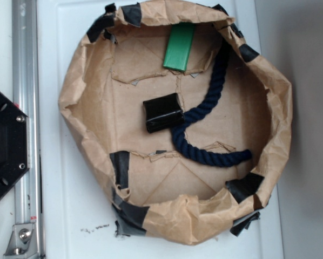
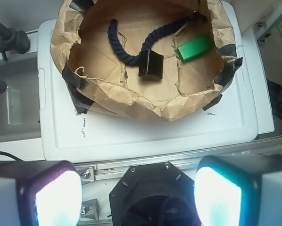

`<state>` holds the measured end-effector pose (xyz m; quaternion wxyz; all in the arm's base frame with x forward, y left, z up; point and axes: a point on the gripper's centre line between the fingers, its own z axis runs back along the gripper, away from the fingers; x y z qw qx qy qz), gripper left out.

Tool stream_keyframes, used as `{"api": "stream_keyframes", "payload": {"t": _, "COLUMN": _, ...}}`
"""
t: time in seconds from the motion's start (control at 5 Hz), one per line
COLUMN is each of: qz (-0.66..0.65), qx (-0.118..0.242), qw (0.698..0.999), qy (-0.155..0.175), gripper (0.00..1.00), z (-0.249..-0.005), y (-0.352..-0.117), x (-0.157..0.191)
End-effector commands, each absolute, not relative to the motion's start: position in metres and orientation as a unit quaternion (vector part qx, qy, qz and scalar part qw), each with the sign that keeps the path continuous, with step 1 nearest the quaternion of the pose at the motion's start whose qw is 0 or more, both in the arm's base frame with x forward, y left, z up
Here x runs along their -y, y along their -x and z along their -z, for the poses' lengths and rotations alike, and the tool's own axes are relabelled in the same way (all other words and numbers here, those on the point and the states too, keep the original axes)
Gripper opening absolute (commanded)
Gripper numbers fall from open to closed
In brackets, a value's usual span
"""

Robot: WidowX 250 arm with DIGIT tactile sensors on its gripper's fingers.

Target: Grab the black box.

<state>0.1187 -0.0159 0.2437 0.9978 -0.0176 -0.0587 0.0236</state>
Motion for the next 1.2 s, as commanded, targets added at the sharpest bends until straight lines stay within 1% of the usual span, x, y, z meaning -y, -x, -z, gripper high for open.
{"api": "stream_keyframes", "payload": {"t": 0.0, "qz": -0.024, "qx": 0.059, "qw": 0.998, "qy": 0.018, "gripper": 1.0, "z": -0.244, "y": -0.119, "x": 0.016}}
{"api": "stream_keyframes", "payload": {"t": 0.2, "qz": -0.068, "qx": 0.053, "qw": 0.996, "qy": -0.024, "gripper": 1.0, "z": -0.242, "y": -0.16, "x": 0.016}}
{"api": "stream_keyframes", "payload": {"t": 0.4, "qz": -0.117, "qx": 0.041, "qw": 0.992, "qy": -0.031, "gripper": 1.0, "z": -0.23, "y": -0.203, "x": 0.016}}
{"api": "stream_keyframes", "payload": {"t": 0.6, "qz": -0.122, "qx": 0.036, "qw": 0.991, "qy": -0.036, "gripper": 1.0, "z": -0.203, "y": -0.24, "x": 0.017}}
{"api": "stream_keyframes", "payload": {"t": 0.8, "qz": -0.107, "qx": 0.043, "qw": 0.991, "qy": -0.067, "gripper": 1.0, "z": -0.166, "y": -0.261, "x": 0.003}}
{"api": "stream_keyframes", "payload": {"t": 1.0, "qz": -0.108, "qx": 0.044, "qw": 0.992, "qy": -0.047, "gripper": 1.0, "z": -0.151, "y": -0.266, "x": -0.016}}
